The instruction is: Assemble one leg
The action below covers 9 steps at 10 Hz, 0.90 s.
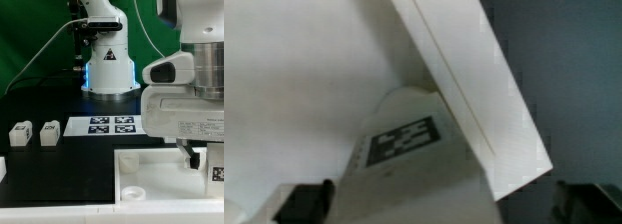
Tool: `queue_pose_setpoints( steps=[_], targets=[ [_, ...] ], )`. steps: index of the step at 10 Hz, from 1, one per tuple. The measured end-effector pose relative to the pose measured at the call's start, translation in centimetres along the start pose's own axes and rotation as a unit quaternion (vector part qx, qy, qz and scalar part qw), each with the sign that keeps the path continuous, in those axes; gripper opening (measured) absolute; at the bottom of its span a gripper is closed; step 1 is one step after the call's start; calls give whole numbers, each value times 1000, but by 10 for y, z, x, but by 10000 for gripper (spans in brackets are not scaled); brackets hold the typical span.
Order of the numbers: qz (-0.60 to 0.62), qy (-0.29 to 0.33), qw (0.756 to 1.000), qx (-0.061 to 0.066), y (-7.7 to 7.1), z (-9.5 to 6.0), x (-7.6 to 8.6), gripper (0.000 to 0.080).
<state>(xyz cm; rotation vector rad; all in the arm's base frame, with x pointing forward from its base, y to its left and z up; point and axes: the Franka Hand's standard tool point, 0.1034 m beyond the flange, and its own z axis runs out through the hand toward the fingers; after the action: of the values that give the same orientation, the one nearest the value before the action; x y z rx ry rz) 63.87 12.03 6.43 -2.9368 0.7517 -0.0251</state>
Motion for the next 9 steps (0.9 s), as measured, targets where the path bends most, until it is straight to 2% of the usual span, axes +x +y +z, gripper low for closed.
queue_pose_setpoints(
  steps=[1, 2, 6, 9],
  targets=[
    [27, 0, 1000, 0, 1, 0, 0, 490],
    [66, 2, 998, -3, 5, 0, 3, 324],
    [199, 12, 980, -22, 21, -1, 9, 325],
    [185, 12, 982, -22, 22, -1, 10, 327]
  ],
)
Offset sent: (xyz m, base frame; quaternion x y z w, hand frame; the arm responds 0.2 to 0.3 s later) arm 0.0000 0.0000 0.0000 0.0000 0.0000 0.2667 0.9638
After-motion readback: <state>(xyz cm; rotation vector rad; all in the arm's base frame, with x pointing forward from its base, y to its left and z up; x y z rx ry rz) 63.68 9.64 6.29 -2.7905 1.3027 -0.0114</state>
